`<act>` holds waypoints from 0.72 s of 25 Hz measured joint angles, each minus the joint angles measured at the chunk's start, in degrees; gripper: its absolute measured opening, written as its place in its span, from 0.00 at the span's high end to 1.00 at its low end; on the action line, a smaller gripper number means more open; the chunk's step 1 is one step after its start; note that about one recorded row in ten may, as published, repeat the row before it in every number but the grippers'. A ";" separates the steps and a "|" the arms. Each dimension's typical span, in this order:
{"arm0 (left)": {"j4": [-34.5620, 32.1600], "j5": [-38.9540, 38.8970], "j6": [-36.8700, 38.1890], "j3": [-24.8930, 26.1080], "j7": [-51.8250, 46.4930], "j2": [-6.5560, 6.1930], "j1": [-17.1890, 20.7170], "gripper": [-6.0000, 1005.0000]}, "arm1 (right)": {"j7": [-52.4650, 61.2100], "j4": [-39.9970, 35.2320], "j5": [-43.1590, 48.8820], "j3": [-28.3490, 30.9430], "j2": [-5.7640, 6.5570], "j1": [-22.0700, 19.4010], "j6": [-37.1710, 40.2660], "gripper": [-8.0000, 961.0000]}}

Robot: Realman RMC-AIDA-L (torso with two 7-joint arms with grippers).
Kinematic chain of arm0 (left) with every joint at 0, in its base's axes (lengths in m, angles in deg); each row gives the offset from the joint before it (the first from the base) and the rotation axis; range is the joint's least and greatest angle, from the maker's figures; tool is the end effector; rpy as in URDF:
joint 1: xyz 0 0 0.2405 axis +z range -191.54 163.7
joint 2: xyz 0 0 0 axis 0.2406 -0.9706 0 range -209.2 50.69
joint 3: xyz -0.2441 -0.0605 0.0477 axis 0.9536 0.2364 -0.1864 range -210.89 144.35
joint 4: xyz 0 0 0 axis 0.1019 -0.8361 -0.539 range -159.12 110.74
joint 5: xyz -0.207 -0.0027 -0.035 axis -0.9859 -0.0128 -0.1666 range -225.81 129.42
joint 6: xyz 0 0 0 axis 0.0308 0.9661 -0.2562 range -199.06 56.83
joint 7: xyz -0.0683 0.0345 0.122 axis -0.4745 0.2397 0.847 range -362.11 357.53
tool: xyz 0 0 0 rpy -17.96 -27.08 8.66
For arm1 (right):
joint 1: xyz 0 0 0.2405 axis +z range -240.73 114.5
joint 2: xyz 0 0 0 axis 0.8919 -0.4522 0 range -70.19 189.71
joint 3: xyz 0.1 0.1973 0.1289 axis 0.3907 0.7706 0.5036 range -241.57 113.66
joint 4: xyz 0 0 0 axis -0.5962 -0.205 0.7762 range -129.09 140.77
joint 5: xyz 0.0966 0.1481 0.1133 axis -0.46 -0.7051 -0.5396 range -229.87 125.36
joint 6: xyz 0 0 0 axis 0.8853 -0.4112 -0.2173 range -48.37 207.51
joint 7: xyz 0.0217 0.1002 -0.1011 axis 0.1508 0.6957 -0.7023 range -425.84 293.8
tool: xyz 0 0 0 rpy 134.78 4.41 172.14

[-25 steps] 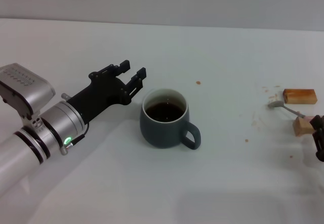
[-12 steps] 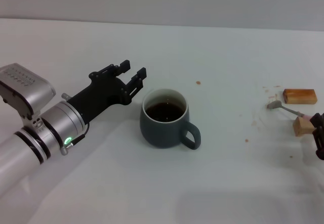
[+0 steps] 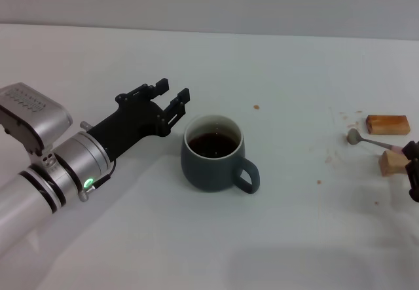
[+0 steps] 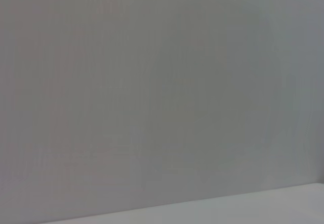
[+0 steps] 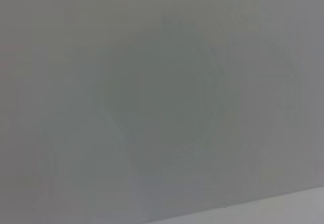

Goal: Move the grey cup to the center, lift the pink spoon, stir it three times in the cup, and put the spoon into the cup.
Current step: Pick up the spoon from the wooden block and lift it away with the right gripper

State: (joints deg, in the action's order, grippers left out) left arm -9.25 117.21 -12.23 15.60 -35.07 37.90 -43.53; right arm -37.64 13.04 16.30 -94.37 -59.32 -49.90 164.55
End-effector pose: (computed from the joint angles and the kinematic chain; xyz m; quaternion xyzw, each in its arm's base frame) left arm -0.2665 0.3384 -0.0773 -0.8406 -0.2438 -0.3269 0.3564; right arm 0.3600 0.2154 -0.0354 -0.6987 0.3421 0.3805 0.4999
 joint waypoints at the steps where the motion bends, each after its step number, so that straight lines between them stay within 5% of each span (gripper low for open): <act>1: 0.00 0.00 0.00 0.00 0.00 0.00 0.00 0.53 | 0.00 0.00 0.00 0.00 0.00 0.05 0.17 0.89; 18: 0.00 0.00 0.00 0.00 0.07 0.09 0.08 0.53 | 0.10 0.35 0.00 0.11 -0.02 0.88 2.04 0.89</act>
State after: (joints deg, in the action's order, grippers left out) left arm -9.25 117.22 -12.23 15.59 -35.00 37.99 -43.45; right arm -37.54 13.39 16.30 -94.25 -59.33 -49.02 166.59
